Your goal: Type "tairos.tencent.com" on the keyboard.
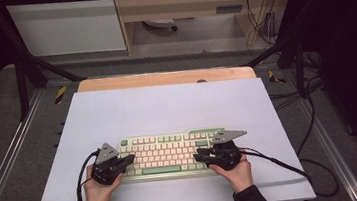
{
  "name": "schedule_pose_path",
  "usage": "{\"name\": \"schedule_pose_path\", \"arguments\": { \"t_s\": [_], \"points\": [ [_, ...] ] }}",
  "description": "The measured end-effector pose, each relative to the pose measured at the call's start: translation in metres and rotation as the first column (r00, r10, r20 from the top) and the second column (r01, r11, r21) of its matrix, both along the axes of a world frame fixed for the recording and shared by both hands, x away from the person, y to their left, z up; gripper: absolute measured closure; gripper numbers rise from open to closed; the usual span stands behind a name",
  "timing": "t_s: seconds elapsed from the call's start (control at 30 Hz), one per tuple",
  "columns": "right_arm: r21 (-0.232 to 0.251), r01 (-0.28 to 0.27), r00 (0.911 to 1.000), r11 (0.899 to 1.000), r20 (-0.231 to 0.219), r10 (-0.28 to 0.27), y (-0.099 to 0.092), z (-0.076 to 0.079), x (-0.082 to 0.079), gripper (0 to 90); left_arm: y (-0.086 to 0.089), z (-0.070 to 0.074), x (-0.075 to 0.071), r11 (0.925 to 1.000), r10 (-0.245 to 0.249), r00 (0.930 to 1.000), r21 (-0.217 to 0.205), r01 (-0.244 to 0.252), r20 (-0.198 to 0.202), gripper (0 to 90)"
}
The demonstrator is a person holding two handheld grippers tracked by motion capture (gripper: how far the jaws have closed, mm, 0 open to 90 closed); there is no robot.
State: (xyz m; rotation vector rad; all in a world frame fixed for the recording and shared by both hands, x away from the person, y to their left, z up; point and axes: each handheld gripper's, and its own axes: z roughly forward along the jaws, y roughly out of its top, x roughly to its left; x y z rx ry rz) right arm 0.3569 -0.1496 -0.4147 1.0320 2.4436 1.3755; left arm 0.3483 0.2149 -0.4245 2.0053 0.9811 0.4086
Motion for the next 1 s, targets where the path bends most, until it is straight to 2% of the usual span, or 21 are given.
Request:
{"name": "schedule_pose_path", "arguments": {
  "t_s": [0.23,0.47,1.0],
  "points": [
    [0.0,0.015,0.9999,1.0,0.006,-0.015,0.016,0.001,0.005,80.8,-0.001,-0.001,0.0,1.0,-0.001,1.0,-0.002,0.001,0.001,90.0],
    [0.015,0.023,0.9997,1.0,-0.007,-0.023,0.033,0.001,0.012,89.5,-0.001,-0.001,0.0,1.0,-0.001,1.0,-0.005,0.001,0.0,90.0],
    [-0.021,0.037,0.9993,0.999,-0.008,-0.038,0.067,-0.01,0.027,90.0,-0.001,-0.001,0.0,1.0,-0.003,1.0,-0.006,0.003,-0.001,90.0]
  ]
}}
